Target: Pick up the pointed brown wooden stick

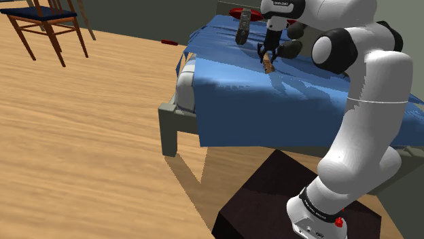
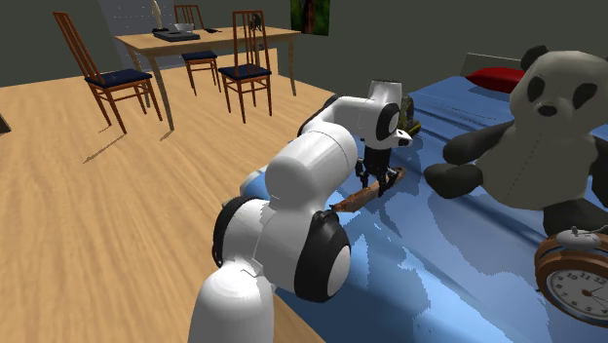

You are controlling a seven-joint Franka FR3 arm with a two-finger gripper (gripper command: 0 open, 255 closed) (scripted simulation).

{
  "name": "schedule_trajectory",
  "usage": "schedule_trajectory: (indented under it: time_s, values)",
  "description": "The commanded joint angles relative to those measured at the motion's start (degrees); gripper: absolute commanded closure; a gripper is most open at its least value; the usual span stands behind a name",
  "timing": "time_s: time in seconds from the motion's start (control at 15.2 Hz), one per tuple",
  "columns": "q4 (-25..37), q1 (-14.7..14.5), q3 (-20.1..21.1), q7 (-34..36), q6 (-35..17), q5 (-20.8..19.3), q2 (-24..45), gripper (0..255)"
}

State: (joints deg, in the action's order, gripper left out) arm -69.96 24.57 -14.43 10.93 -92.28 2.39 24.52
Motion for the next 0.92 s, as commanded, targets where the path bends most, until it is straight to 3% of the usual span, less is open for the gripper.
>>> schedule_trajectory:
  time_s: [0.0, 0.4, 0.86]
  values:
    - [-0.1, 0.0, 0.0, 0.0, -0.1, 0.0, 0.0, 255]
    - [0.2, 0.0, 0.0, 0.0, 0.1, 0.0, 0.1, 255]
    - [9.0, 0.9, 0.0, -0.3, 6.8, 0.5, 2.2, 255]
